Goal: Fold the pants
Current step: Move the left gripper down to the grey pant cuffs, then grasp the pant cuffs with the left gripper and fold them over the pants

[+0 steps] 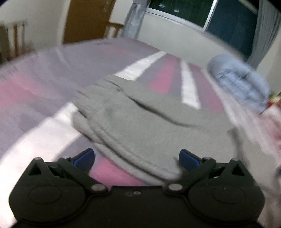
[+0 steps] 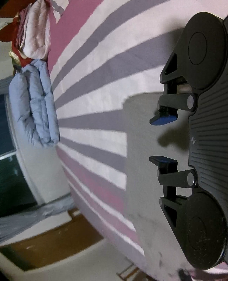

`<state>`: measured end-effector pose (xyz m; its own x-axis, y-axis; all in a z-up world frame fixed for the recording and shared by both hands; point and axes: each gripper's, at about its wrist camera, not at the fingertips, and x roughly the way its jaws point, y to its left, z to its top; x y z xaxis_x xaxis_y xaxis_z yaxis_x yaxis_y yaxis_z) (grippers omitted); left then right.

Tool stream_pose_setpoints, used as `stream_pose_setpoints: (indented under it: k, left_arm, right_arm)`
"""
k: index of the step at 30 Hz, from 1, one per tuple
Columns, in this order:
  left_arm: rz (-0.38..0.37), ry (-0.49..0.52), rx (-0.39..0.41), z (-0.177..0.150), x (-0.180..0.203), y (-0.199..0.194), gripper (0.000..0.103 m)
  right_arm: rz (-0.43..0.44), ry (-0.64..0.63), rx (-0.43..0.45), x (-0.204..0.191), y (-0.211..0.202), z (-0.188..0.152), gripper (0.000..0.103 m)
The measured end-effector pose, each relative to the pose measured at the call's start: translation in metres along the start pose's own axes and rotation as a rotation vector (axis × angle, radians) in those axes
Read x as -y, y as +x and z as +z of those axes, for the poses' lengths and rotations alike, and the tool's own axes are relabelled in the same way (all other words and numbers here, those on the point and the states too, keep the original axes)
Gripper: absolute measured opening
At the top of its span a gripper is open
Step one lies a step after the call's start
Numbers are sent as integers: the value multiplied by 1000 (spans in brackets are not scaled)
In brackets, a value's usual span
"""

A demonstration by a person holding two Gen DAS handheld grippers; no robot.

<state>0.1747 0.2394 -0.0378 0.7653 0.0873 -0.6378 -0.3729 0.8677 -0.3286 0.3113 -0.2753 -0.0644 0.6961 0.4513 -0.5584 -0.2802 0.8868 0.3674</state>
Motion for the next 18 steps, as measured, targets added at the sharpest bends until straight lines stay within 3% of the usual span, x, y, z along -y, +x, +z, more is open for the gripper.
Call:
stream_pose_setpoints:
  k: [3,8,13,18]
  left_arm:
    - [-60,-102,-26,6,-20,9,90]
    - [-180,-343,6,7,-57,19,87]
    - [-262,-446,31,7,-77,34,87]
    - [-355,-570,59,11,-95,51,86]
  right_arm:
    - [22,-2,-7,-7,-16,-17,63]
    - [29,45,52,-6,-41,-37,64]
    - [-53,113,153,9,-66,-35,64]
    - [-111,159,162,28,-82,-35,64]
